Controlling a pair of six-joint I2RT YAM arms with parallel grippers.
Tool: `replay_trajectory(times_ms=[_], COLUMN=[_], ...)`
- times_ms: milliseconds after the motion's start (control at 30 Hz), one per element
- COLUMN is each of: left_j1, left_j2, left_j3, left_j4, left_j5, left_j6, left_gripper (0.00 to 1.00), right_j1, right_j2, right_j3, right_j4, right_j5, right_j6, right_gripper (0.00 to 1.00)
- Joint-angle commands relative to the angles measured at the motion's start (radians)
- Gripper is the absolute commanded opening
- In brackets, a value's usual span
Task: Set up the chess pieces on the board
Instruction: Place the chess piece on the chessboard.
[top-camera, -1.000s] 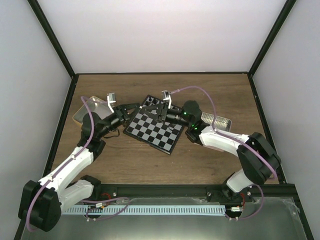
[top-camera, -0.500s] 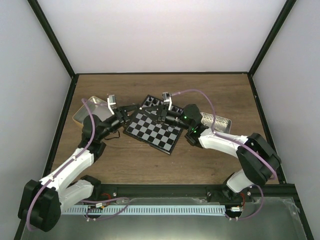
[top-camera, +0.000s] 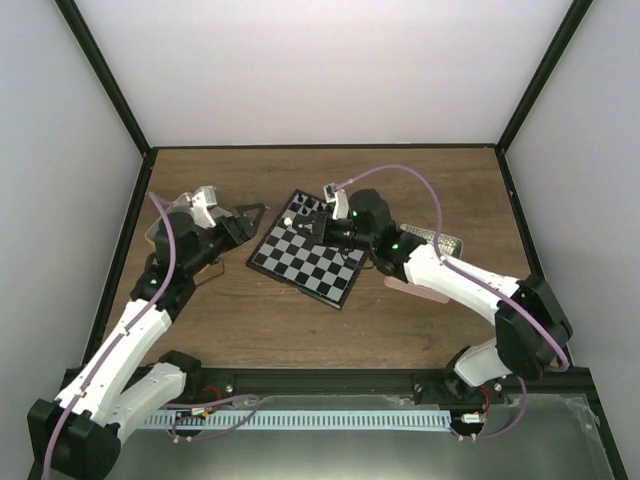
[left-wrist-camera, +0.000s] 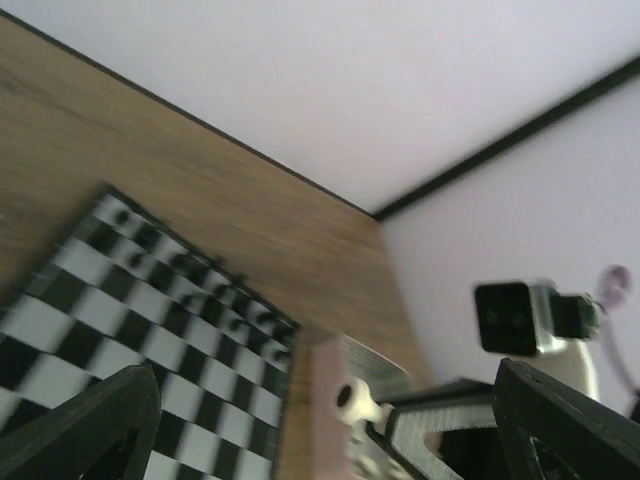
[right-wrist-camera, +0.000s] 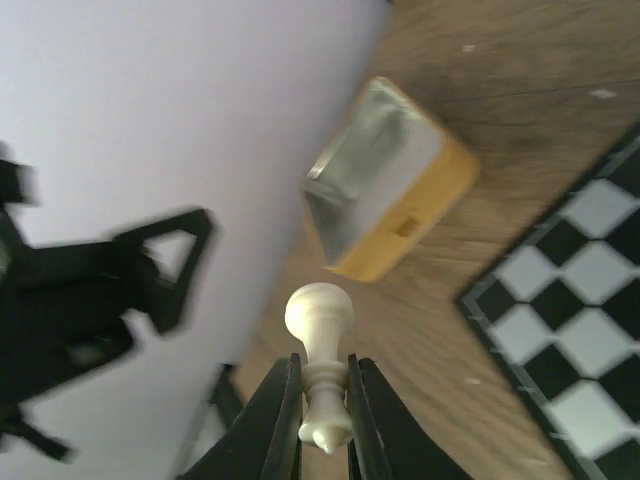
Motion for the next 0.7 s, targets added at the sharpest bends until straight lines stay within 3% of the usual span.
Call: replay_trajectory(times_ms=[0, 200, 433, 667], left_j1=[0.006, 0.007, 0.008, 0.008], left_j2=[-0.035, -0.047, -0.063, -0.044], left_j3=[0.11, 0.155, 0.141, 0.177], left_j4=[-0.343, -0.326, -0.36, -0.407], left_j5=[-0.301, -0.451, -0.403, -0.433], left_j6=[0.37, 0.492, 0.516, 0.555], left_gripper=[0.94, 0.95, 1.0, 1.0], right_j1=[0.002, 0.005, 0.077, 0.122], right_j2=[-0.005, 0.111, 0.337, 0.506], right_j3=[0.13, 0.3, 0.496, 0.645], right_j4=[-0.516, -0.789, -0.977, -1.049], right_j5=[0.142, 0.265, 0.42, 0.448], right_j6=[-0.338, -0.493, -0.575, -0.602], right_gripper=[0.11, 0.1, 0.1, 0.1])
